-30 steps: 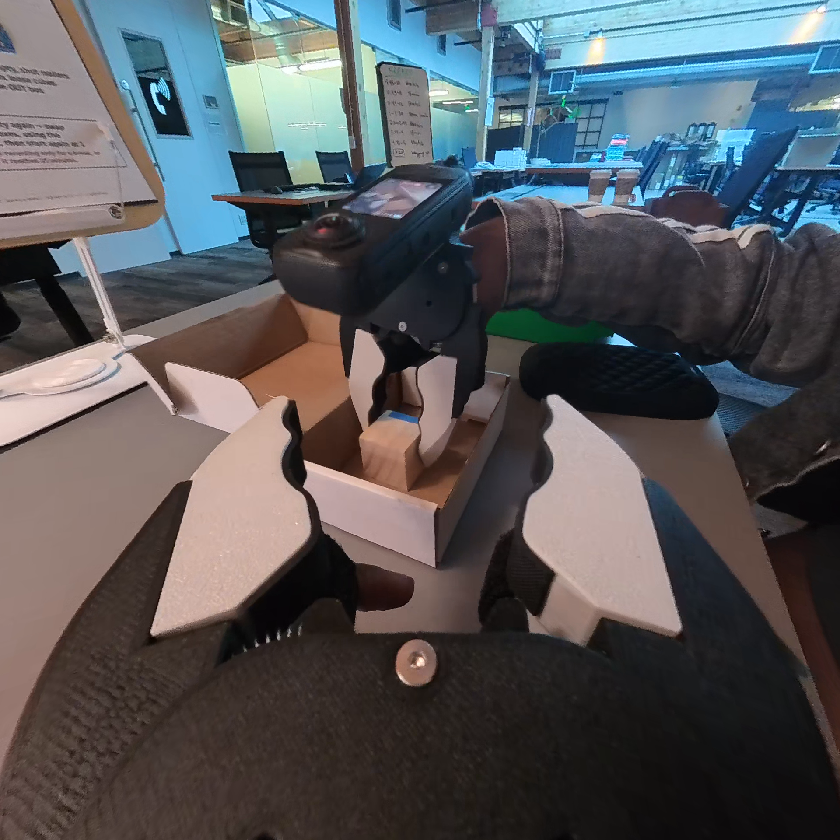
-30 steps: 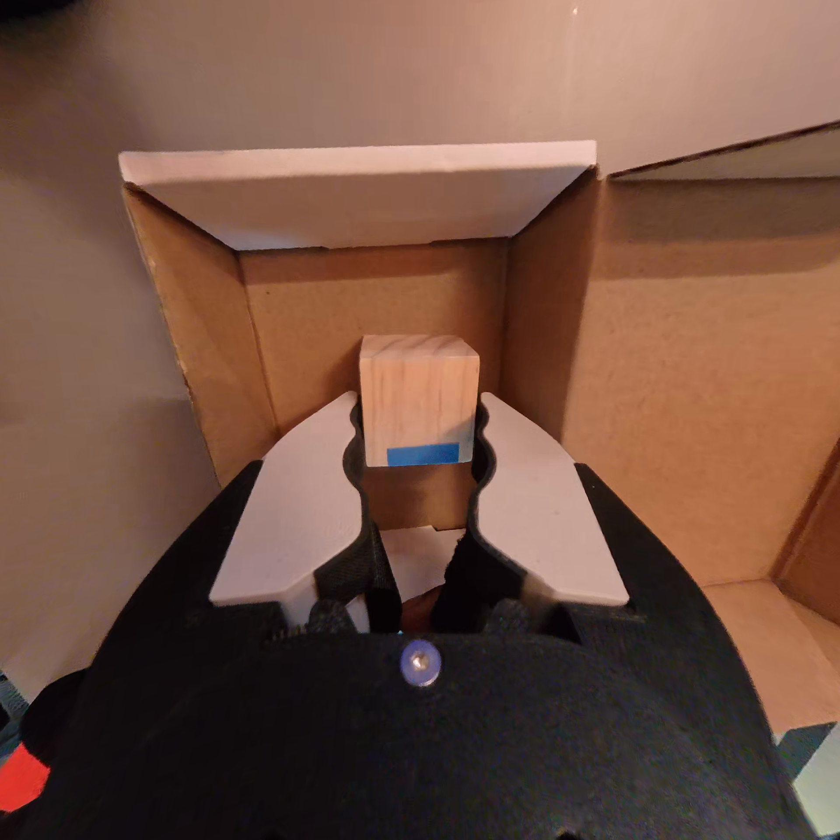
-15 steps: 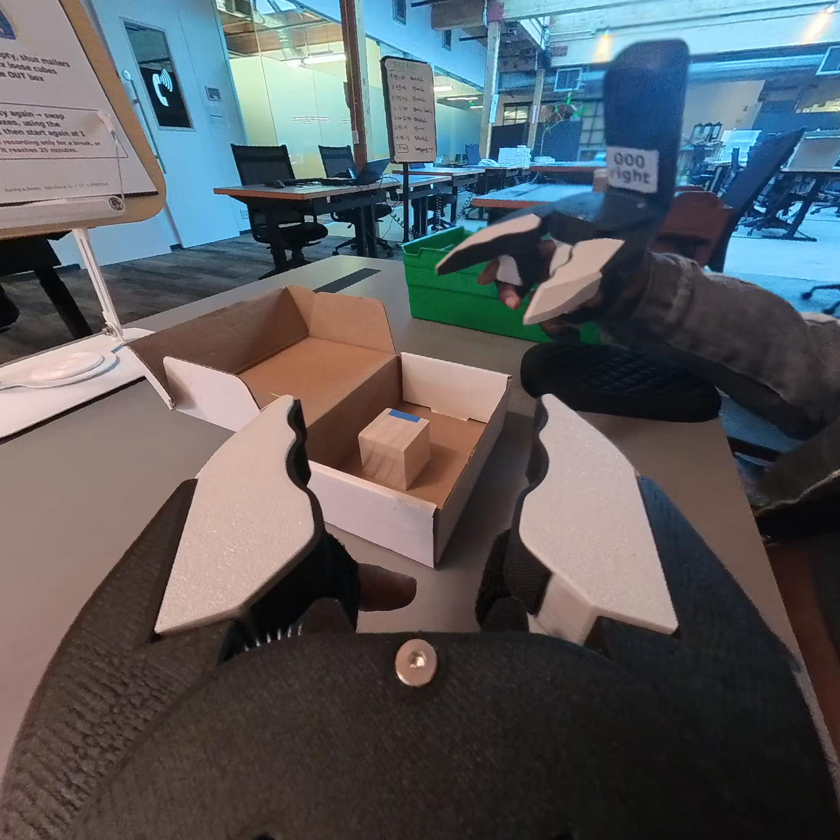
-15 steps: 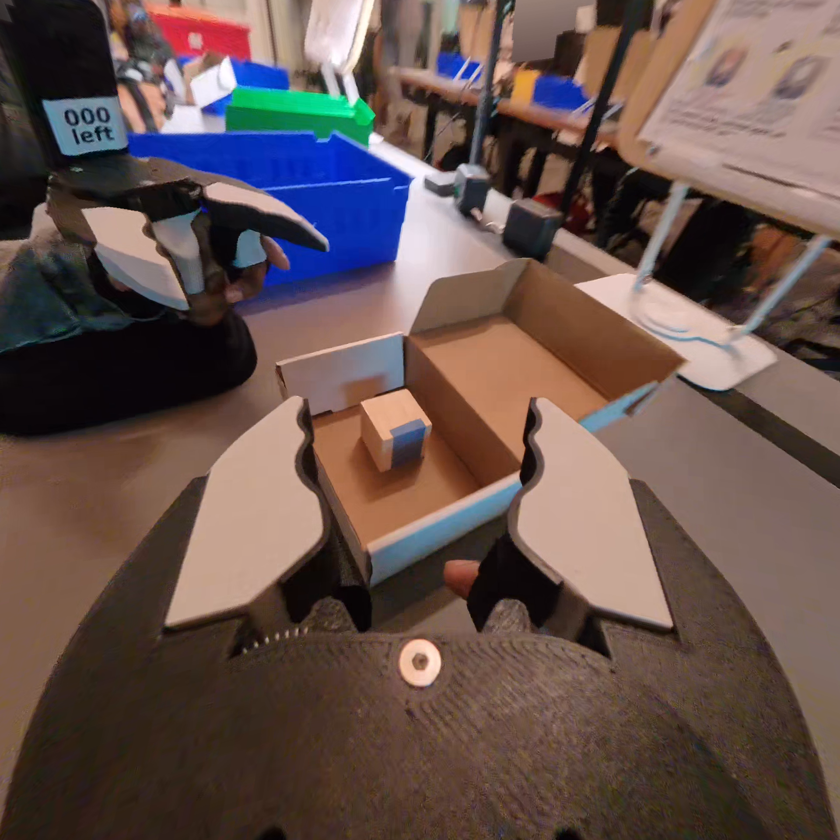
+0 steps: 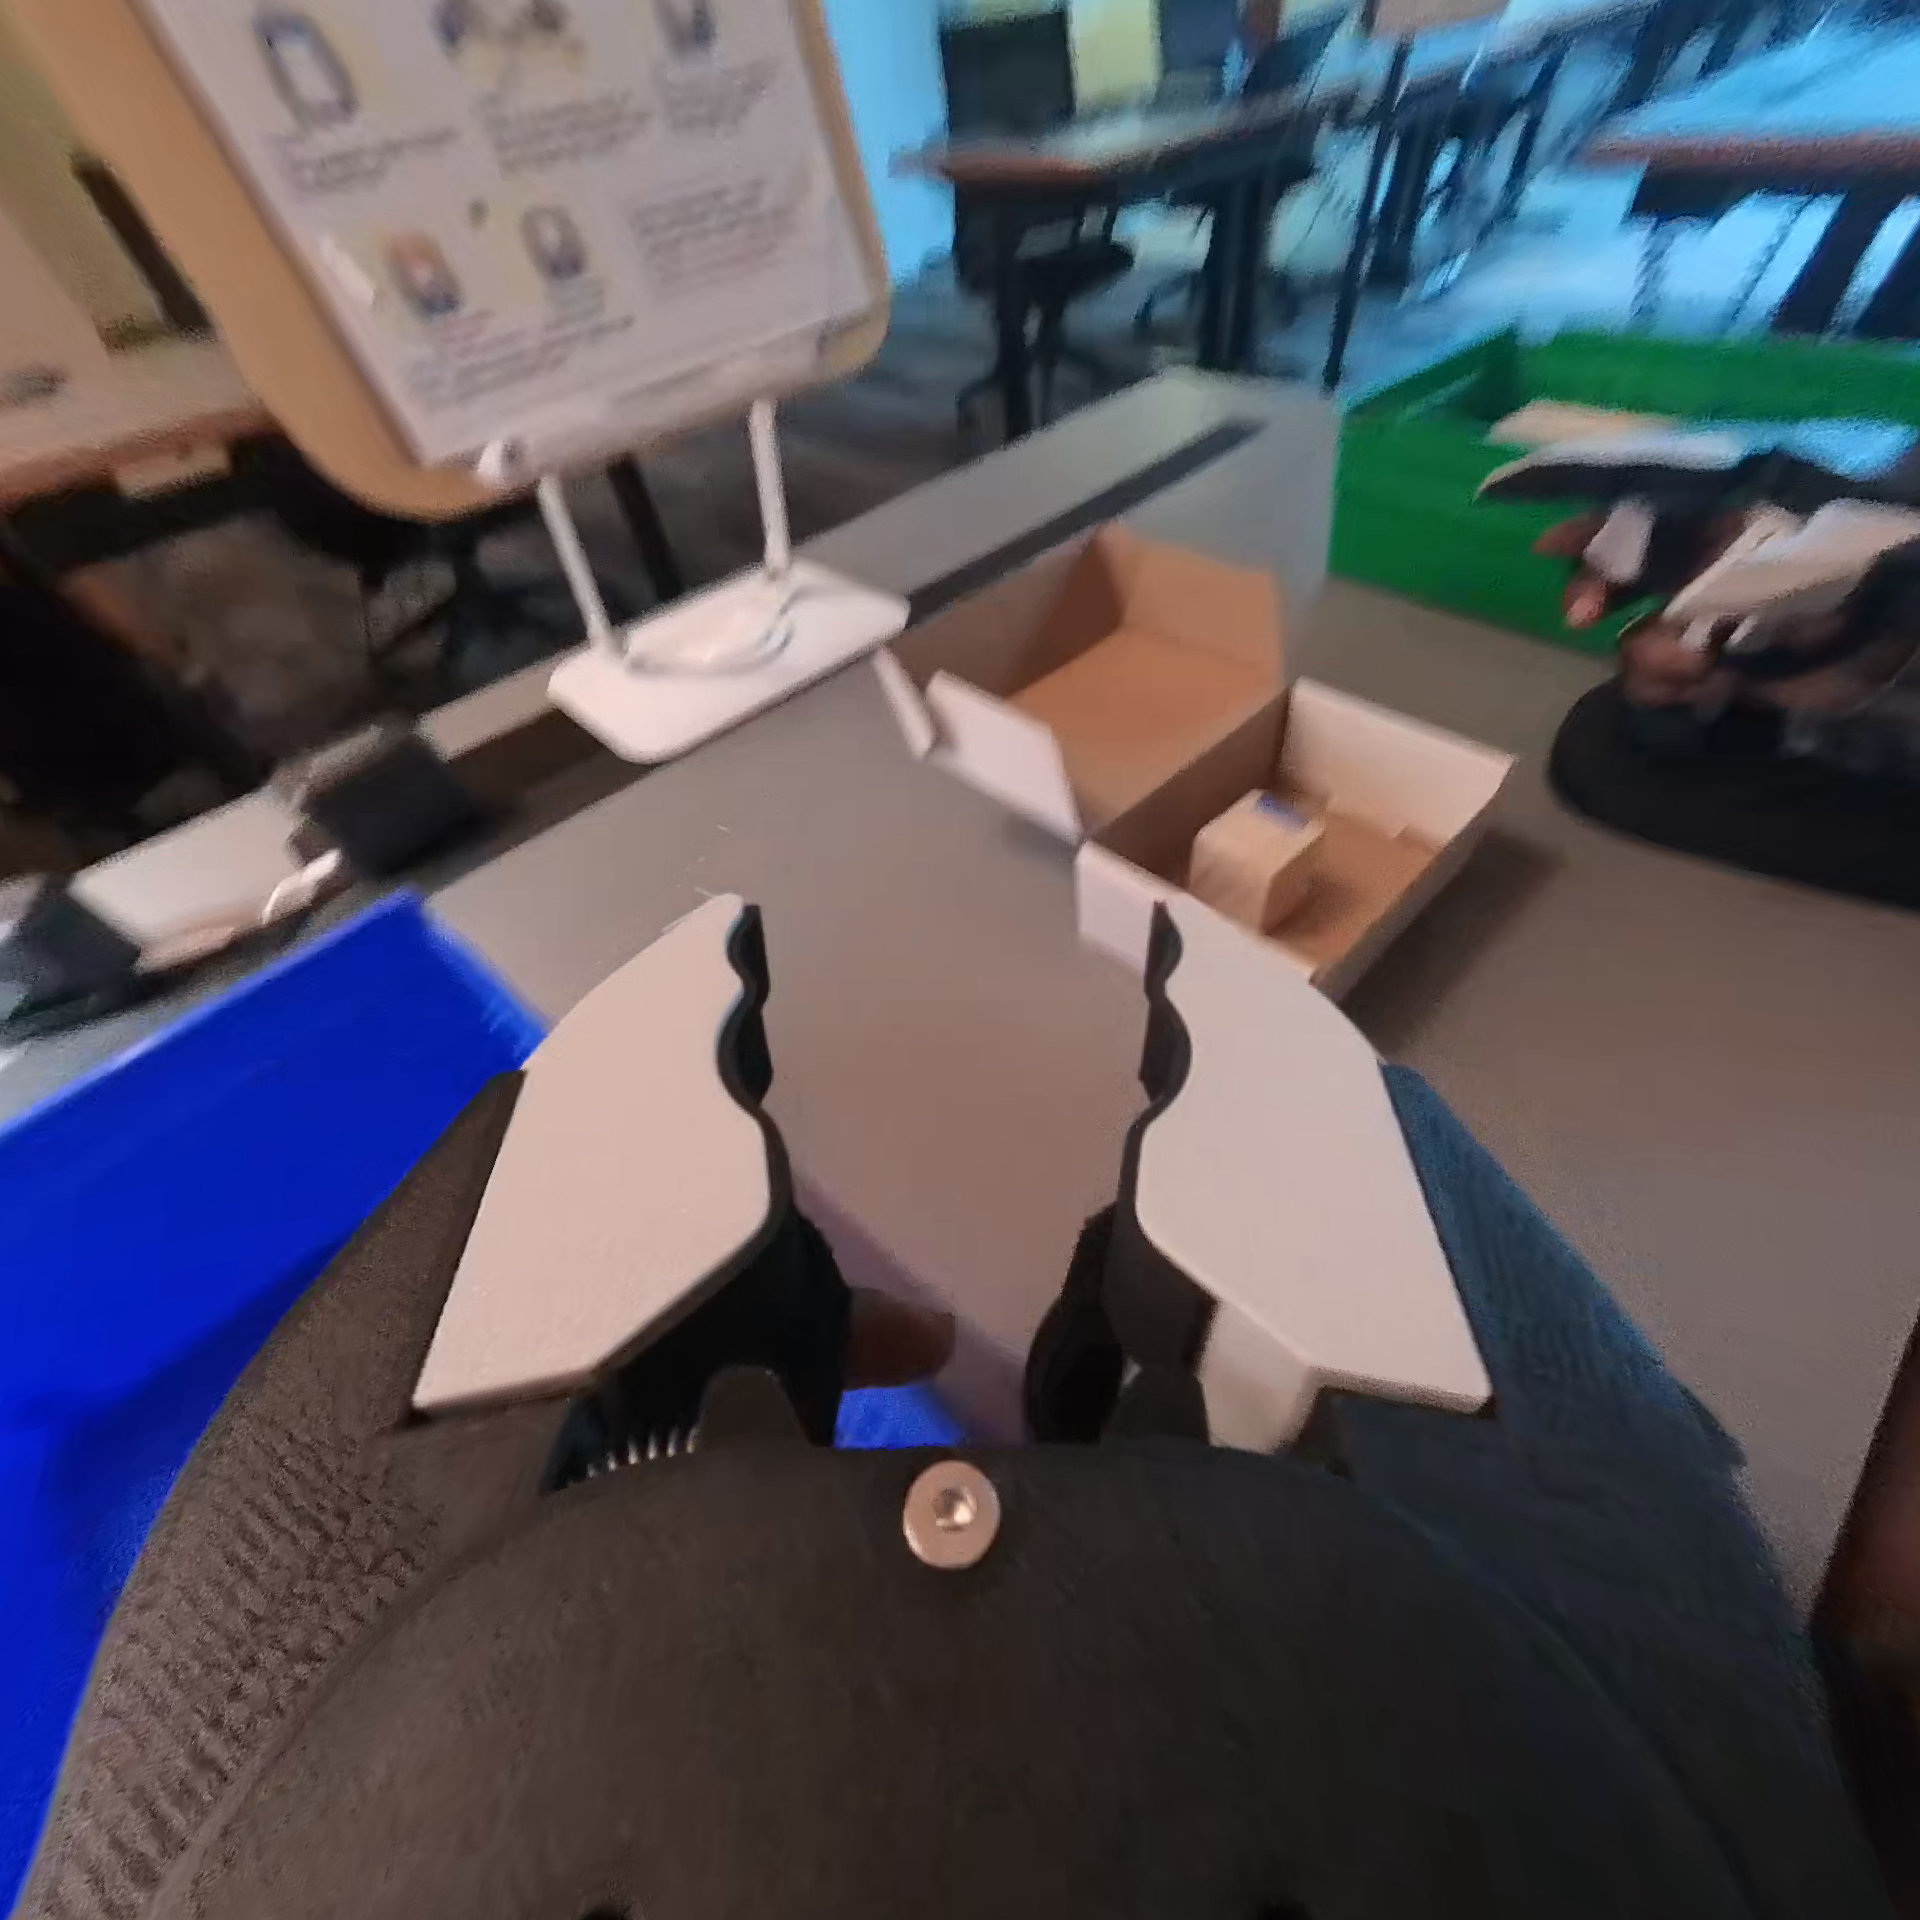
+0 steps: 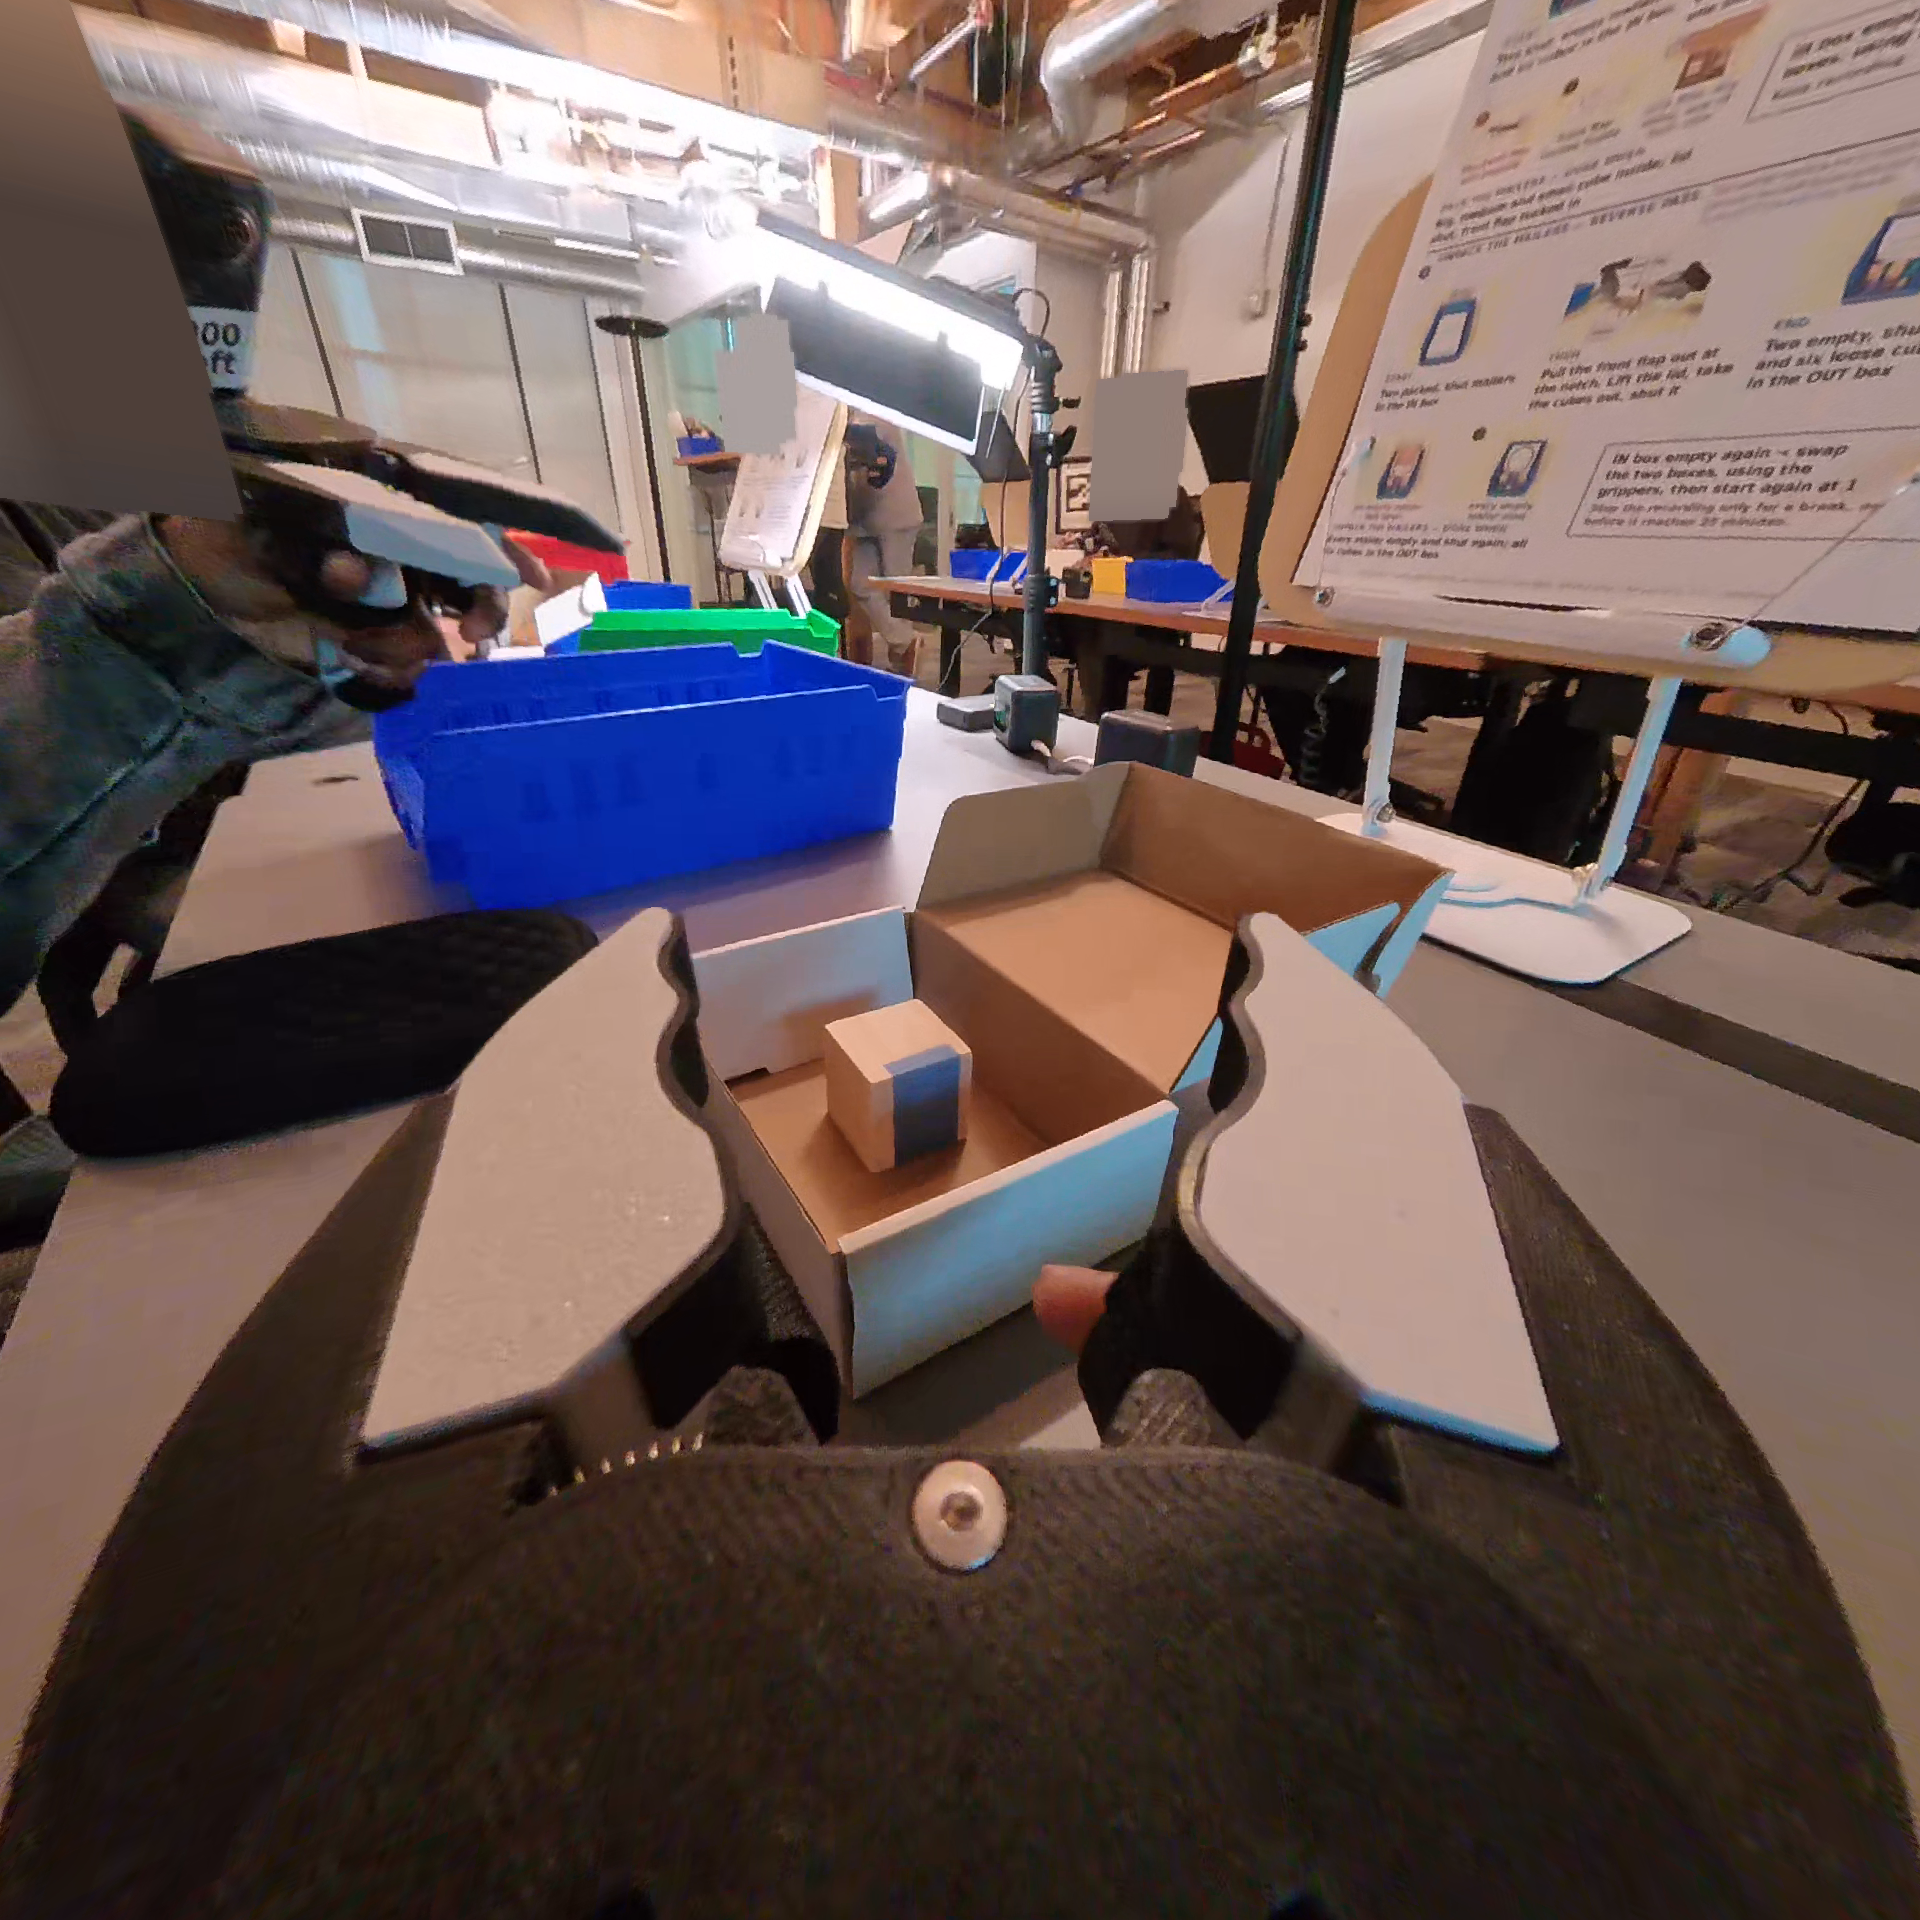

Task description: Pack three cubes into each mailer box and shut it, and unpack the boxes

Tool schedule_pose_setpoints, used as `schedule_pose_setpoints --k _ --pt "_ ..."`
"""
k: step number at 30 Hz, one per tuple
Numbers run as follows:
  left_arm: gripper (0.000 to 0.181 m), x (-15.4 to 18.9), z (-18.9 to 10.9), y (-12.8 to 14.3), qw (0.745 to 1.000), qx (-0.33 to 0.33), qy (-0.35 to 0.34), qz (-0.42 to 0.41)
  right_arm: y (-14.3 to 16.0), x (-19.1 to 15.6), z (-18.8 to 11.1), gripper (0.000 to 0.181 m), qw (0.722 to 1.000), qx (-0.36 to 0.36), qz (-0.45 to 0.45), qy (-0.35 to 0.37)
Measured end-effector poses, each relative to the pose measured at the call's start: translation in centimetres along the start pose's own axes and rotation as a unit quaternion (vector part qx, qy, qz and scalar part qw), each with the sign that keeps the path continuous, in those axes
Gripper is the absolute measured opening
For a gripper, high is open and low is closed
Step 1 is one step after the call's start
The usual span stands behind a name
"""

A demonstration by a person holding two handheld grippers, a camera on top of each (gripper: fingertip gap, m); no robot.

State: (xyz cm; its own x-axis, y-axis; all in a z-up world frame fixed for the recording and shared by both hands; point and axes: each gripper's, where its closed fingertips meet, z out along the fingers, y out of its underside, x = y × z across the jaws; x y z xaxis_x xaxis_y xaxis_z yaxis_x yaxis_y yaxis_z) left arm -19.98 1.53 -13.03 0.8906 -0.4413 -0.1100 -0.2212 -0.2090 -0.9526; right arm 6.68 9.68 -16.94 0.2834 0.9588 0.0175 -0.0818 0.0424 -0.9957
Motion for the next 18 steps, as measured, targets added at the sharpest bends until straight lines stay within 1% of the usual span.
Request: schedule_pose_setpoints --k 1,3,4,5,7,8,10,13,16,18 --pt "0.069 -1.3 -1.1 0.6 1.0 -0.025 -0.01 -0.013 0.0 0.1 0.0 0.097 1.0 0.0 0.004 0.001" --pt "0.066 -3.7 -3.0 1.0 0.998 -0.041 -0.032 -0.043 0.1 0.1 0.0 0.097 1.0 -0.003 0.001 0.002" --pt "0.062 -4.7 -3.8 1.8 0.996 -0.062 -0.041 -0.045 0.1 0.1 0.0 0.097 1.0 -0.004 -0.002 0.005" --pt "0.062 -6.0 -4.4 3.6 0.991 -0.108 -0.06 -0.048 0.2 0.2 0.0 0.096 1.0 -0.005 -0.004 0.006" --pt "0.062 -8.9 -5.8 8.1 0.966 -0.221 -0.122 -0.058 0.3 0.2 0.1 0.097 1.0 -0.009 -0.007 0.006" --pt "0.062 -9.9 -6.1 9.9 0.954 -0.253 -0.145 -0.066 0.3 0.1 0.1 0.097 1.0 -0.009 -0.008 0.004" --pt "0.062 -9.9 -5.9 12.6 0.942 -0.294 -0.144 -0.08 0.2 0.0 0.1 0.097 1.0 -0.006 -0.01 0.001" --pt "0.062 -9.1 -5.7 15.6 0.923 -0.354 -0.133 -0.07 0.3 0.2 0.1 0.097 1.0 -0.007 -0.012 0.006" --pt "0.061 -8.3 -5.4 17.1 0.909 -0.396 -0.116 -0.064 0.3 0.1 0.1 0.097 1.0 -0.008 -0.015 0.007" --pt "0.059 -7.7 -5.1 17.4 0.906 -0.405 -0.099 -0.068 0.3 0.2 0.1 0.096 1.0 -0.011 -0.021 0.009"
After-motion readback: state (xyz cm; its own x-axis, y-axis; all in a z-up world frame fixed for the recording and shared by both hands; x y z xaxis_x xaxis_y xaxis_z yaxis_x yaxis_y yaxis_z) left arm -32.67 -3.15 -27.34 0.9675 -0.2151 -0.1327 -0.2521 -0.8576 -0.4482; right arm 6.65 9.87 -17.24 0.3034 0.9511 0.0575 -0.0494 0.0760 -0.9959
